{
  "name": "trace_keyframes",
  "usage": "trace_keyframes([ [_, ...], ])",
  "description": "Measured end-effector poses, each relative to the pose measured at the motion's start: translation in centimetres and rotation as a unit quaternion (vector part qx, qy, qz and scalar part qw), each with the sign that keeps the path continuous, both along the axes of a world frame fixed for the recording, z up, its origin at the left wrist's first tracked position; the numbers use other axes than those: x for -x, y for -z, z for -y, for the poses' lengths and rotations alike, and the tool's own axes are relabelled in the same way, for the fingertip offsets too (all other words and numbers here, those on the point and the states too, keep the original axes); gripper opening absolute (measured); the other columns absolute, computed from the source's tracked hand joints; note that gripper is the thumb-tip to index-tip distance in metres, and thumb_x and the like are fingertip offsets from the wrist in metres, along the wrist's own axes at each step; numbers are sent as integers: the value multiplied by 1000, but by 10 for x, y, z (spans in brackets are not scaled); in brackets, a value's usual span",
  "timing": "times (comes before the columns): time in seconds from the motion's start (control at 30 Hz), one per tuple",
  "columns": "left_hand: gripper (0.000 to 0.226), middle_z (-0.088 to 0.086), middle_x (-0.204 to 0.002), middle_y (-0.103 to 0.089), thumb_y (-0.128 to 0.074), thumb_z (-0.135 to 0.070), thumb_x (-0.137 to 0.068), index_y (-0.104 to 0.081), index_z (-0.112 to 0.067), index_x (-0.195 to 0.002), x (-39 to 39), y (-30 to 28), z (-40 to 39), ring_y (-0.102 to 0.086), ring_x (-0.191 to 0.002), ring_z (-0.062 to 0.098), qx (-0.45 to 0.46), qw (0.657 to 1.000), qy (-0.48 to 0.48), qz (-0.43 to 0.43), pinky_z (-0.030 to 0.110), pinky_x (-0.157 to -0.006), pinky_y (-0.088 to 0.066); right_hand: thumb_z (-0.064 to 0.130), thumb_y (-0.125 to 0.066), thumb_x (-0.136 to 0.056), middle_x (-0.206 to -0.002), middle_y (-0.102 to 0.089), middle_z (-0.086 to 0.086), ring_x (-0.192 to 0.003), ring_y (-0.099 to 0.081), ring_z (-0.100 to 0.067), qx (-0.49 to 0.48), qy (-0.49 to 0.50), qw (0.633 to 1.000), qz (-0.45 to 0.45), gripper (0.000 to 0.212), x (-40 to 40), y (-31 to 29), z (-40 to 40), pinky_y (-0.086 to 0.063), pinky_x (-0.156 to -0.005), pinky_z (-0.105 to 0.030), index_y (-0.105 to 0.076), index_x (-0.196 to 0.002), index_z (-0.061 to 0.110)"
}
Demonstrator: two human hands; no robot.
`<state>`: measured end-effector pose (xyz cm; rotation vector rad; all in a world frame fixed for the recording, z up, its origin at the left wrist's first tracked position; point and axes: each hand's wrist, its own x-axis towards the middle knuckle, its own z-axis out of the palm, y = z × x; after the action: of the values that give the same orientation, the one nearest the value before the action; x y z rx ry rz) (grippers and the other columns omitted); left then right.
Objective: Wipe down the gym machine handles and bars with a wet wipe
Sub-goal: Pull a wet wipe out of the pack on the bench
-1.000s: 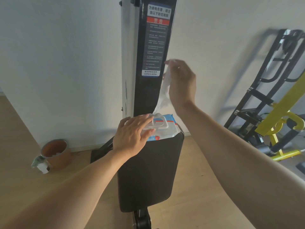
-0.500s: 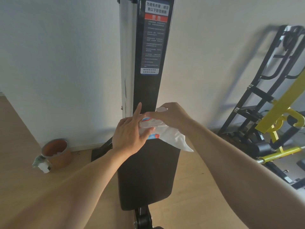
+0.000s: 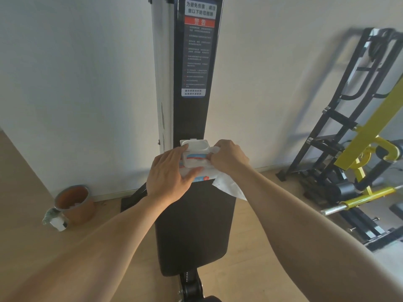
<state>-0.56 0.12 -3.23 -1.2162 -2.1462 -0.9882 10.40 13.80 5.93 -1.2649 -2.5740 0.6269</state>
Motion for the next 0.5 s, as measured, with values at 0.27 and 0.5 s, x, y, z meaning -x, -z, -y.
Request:
trace_keyframes([
  [0.27,120,-8,-140,-57,-28,-102,-59,-15,-32,-155,2,-12,1,-57,-126,21,72,985,-7,156,45,-104,-46,12,-65,-86,-67,-48,-1,-55,-40,-16,170,-77,982,12,9,-2,-27,-9,-32,-47,-23,-70,-92,15],
  [0.5,124,-9,-148,-49,-23,-104,-54,-1,-37,-155,0,-15,2,-57,-127,21,82,982,9,170,48,-99,-50,31,-61,-98,-60,-50,-2,-48,-34,-15,274,-30,960,-54,28,-8,-21,-17,-29,-47,-24,-60,-75,14],
])
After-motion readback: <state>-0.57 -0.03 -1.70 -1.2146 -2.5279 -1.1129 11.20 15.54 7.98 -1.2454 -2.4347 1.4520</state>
